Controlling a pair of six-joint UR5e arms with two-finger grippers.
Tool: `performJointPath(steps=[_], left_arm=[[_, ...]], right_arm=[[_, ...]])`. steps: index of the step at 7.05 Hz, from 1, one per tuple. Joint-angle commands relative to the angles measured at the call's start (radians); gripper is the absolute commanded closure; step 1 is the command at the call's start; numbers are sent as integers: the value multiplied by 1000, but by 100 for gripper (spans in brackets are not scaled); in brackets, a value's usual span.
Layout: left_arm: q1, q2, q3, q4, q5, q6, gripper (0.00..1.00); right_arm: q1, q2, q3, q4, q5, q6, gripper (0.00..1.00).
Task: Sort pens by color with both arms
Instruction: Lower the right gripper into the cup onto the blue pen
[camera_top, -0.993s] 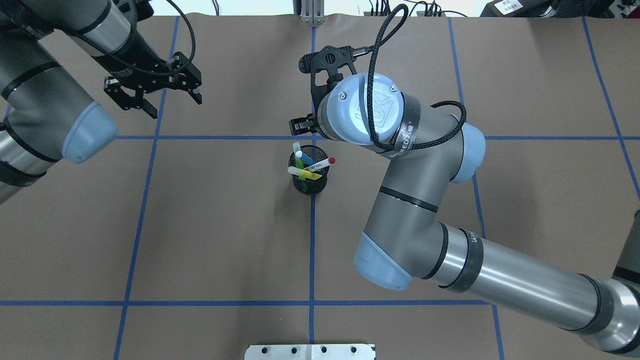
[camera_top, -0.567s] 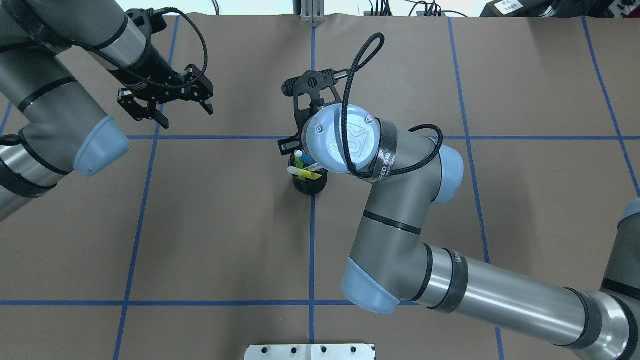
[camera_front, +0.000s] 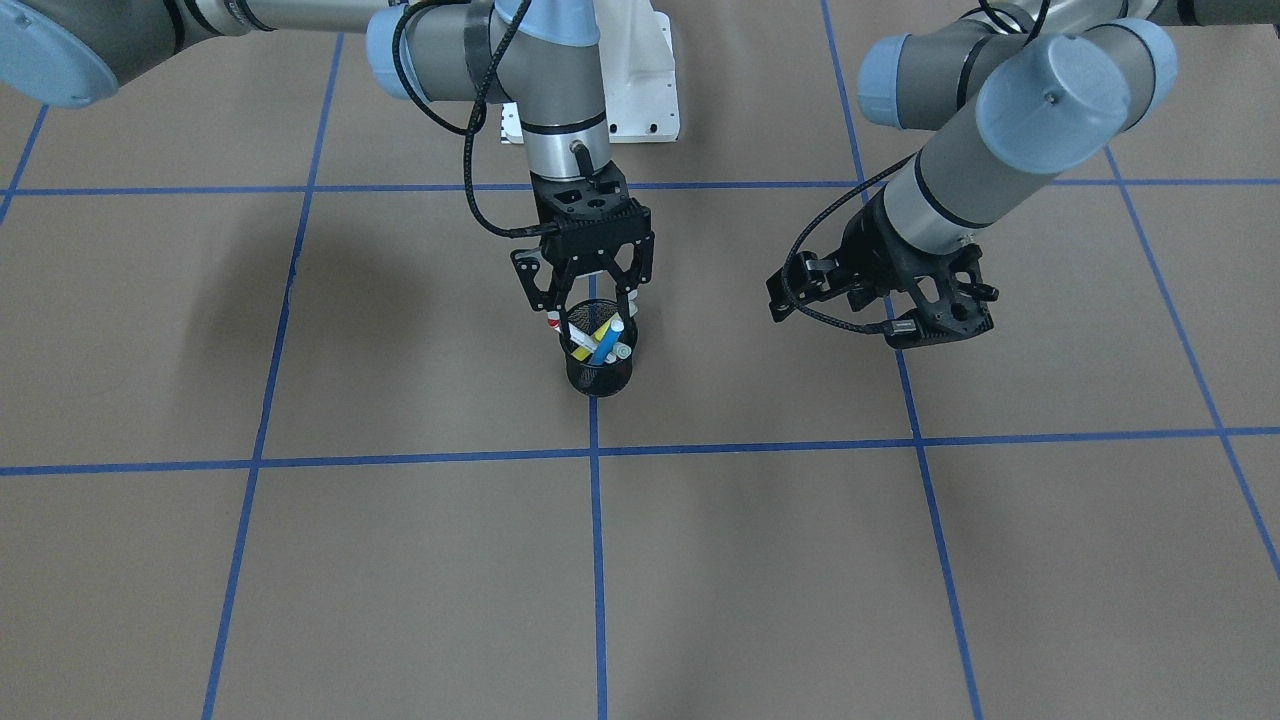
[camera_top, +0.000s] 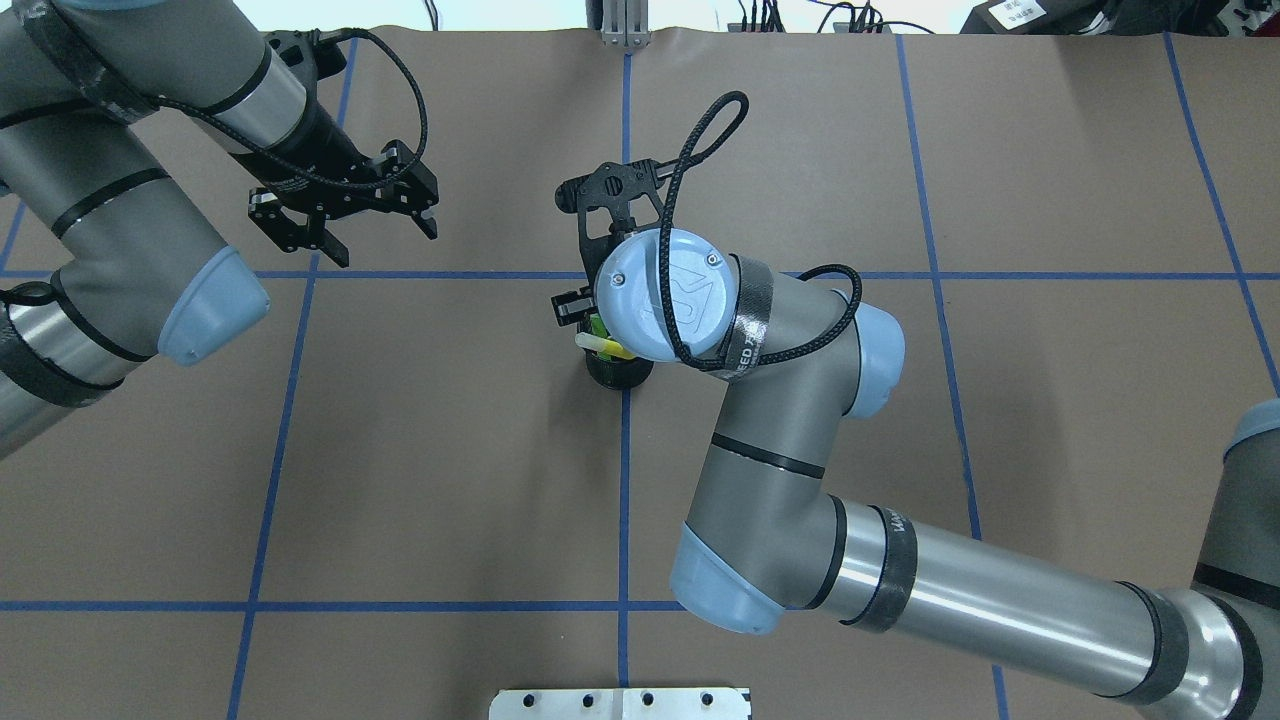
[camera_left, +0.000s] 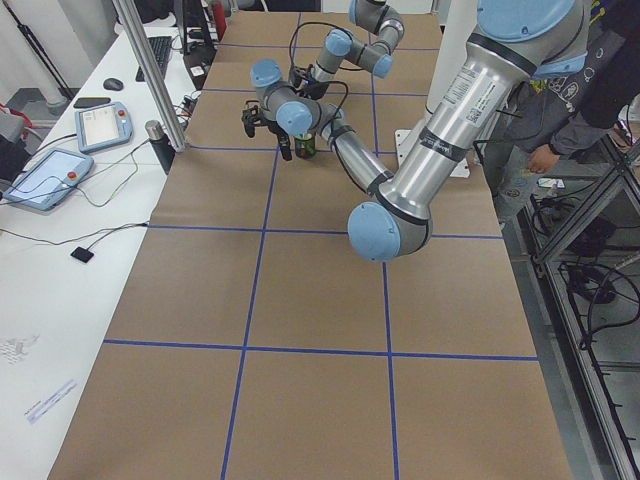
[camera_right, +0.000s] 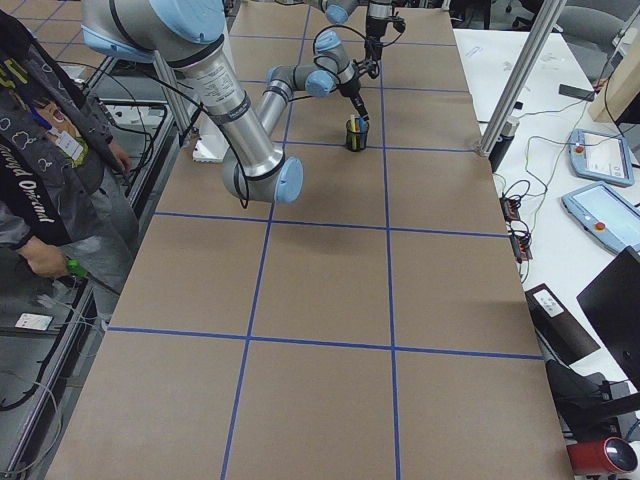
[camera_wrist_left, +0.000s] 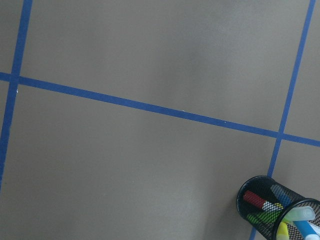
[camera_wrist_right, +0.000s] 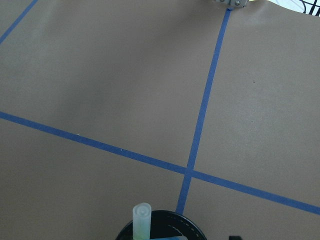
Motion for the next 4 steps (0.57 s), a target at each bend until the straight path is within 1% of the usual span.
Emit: performJointPath(steps=[1,2,4], left_arm=[[1,3,-6,-2,0,0,1],[1,3,-7,-2,0,0,1],[1,6,-10,-2,0,0,1]], right_arm=[[-10,14,-30,1,0,1,31],[-11,16,-39,1,0,-2,35],[-13,16,-48,1,0,-2,48]])
